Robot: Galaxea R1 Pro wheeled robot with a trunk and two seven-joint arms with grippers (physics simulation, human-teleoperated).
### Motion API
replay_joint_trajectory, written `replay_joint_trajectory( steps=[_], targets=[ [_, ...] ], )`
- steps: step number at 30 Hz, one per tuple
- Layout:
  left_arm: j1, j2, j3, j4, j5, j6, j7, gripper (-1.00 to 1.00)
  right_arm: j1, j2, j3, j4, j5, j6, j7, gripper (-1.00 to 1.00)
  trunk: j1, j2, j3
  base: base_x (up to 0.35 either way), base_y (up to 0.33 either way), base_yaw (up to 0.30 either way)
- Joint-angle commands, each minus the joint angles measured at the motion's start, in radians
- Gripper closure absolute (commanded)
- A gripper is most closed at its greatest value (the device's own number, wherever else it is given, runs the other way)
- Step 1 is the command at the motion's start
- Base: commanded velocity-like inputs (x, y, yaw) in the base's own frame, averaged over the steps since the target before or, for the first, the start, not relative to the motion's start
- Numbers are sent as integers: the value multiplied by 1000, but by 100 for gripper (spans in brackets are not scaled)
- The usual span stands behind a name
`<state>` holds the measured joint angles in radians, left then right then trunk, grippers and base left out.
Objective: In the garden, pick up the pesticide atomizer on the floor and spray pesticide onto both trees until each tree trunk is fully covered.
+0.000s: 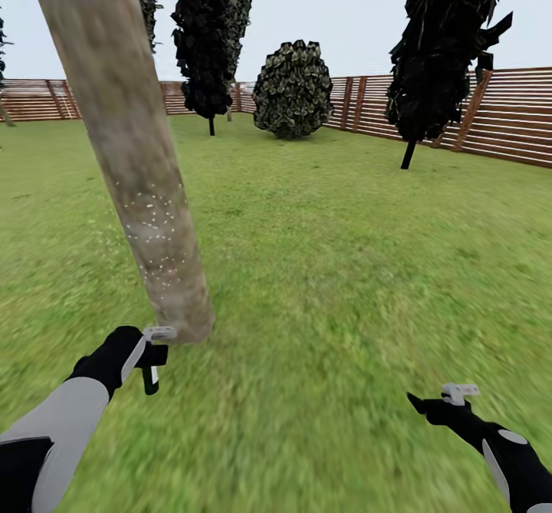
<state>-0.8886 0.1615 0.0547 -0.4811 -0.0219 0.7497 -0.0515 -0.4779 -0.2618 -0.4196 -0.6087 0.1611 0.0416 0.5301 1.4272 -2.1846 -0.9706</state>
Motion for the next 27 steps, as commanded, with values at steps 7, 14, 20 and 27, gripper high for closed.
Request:
replay_joint_trajectory(
  steps=[7,14,20,27],
  targets=[
    [22,-4,4,-13,6,7,1,100,-1,1,-8,-3,9,4,8,-100,0,0,-1,302,-71,17],
    [22,-17,4,-14,3,7,0,100,-1,1,-8,-3,9,4,8,-100,0,0,-1,164,-235,233],
    [22,-20,4,-14,3,7,0,100,-1,1,-8,-3,9,4,8,-100,0,0,-1,137,-263,275],
    [22,-26,4,-16,6,7,-1,100,-1,1,-8,-3,9,4,8,-100,0,0,-1,157,-264,254]
  ],
)
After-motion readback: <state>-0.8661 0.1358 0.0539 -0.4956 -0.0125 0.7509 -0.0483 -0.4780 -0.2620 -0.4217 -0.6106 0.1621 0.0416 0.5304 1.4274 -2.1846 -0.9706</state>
